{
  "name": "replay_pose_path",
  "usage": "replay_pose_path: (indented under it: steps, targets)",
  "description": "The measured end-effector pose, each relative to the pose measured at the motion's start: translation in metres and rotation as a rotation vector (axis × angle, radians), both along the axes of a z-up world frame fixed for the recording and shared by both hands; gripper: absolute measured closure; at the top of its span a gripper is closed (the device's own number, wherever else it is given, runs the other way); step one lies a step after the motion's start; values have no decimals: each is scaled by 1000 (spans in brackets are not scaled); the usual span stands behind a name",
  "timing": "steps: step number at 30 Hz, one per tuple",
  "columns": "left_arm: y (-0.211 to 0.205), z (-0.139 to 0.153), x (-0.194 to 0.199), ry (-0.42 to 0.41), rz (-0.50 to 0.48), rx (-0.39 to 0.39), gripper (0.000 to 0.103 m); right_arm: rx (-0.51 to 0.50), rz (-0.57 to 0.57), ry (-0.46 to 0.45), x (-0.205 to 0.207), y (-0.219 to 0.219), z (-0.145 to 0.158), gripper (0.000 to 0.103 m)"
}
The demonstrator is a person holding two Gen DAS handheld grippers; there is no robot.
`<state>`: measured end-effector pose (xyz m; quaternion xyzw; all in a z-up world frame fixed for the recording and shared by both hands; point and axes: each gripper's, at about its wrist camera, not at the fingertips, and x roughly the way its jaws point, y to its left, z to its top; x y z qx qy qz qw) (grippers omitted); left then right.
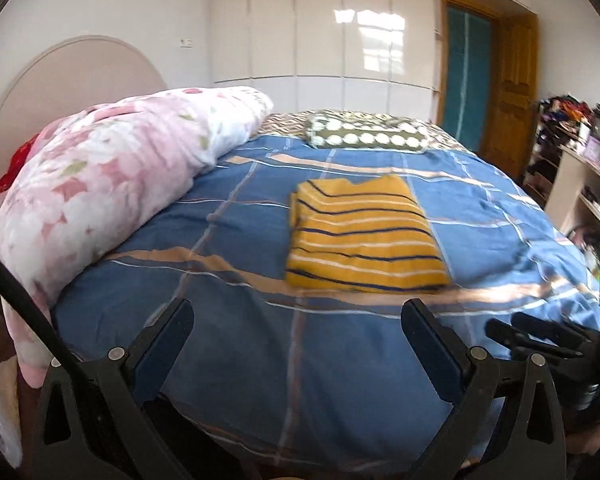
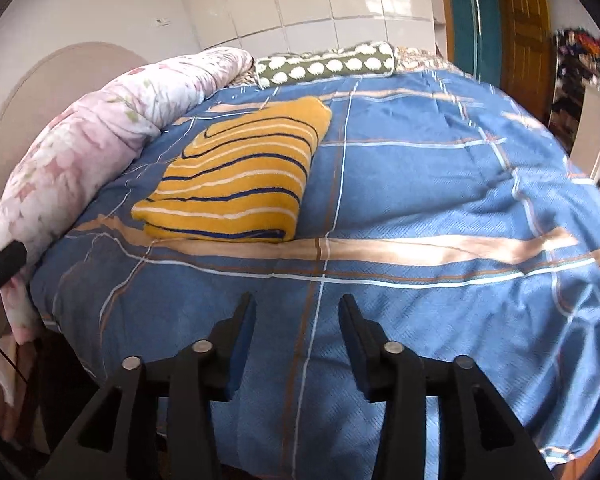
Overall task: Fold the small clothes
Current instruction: 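Lift the right tool away from the folded sweater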
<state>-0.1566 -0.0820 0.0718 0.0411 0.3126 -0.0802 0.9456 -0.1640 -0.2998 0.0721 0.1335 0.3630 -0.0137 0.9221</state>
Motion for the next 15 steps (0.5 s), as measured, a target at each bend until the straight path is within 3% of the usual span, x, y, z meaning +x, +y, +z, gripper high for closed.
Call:
replay_pose_path:
  steps: [6, 15]
  targets:
    - [-31, -9, -14, 48, -52, 78, 0, -107, -11, -19, -18, 1, 2, 45]
    - [-36, -20, -18, 93, -70, 96, 0, -68, -75, 46, -17, -11, -14, 44]
